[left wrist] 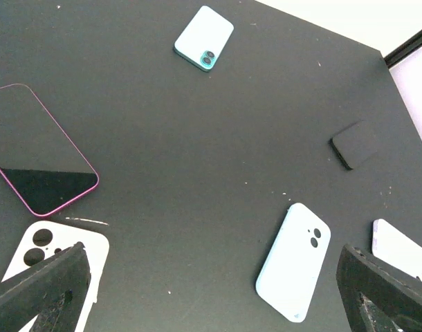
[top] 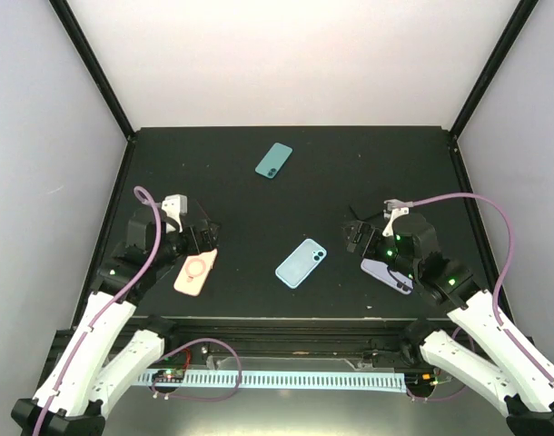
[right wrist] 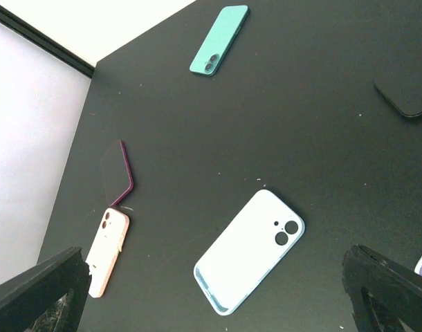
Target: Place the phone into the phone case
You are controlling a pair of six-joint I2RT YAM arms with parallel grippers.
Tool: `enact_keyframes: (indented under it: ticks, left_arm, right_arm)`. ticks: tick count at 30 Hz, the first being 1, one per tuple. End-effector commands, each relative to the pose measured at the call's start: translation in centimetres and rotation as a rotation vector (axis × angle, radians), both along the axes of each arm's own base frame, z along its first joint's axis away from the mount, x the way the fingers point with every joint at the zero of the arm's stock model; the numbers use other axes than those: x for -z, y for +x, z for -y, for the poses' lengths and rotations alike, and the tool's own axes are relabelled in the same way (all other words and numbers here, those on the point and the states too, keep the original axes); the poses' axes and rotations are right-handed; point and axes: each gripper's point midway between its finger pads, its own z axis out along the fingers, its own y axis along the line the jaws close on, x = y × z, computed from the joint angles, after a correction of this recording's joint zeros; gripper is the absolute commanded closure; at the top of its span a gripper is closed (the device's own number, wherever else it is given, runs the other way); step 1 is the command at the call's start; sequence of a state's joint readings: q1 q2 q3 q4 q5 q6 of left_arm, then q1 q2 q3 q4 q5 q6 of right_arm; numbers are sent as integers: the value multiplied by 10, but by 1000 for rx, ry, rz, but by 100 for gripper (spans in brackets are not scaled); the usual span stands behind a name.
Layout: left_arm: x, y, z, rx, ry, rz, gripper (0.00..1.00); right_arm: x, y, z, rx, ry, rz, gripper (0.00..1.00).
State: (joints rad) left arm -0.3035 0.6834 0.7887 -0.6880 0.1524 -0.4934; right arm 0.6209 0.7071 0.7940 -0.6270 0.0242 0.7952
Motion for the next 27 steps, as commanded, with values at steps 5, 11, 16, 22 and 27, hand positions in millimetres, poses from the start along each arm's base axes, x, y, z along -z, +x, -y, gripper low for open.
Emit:
enact_keyframes:
  ticks: [5, 11, 16, 22, 27]
  left_arm:
    - [0, 2, 1, -10, -5, -11, 1]
    - [15, 9, 0, -34, 16, -78, 1]
    - [34, 30, -24, -172, 77, -169, 1]
    - [56, 66, -73, -407, 129, -283, 1]
    - [76, 102, -85, -464, 146, -355, 2]
  right_arm:
    - [-12, 9, 3, 35, 10, 51, 0]
    - [0, 20, 5, 78, -36, 23, 0]
    - [16, 24, -9, 38, -41, -38, 0]
    - [26, 23, -22, -23, -26, -71, 0]
    - [23, 21, -25, -39, 3, -55, 0]
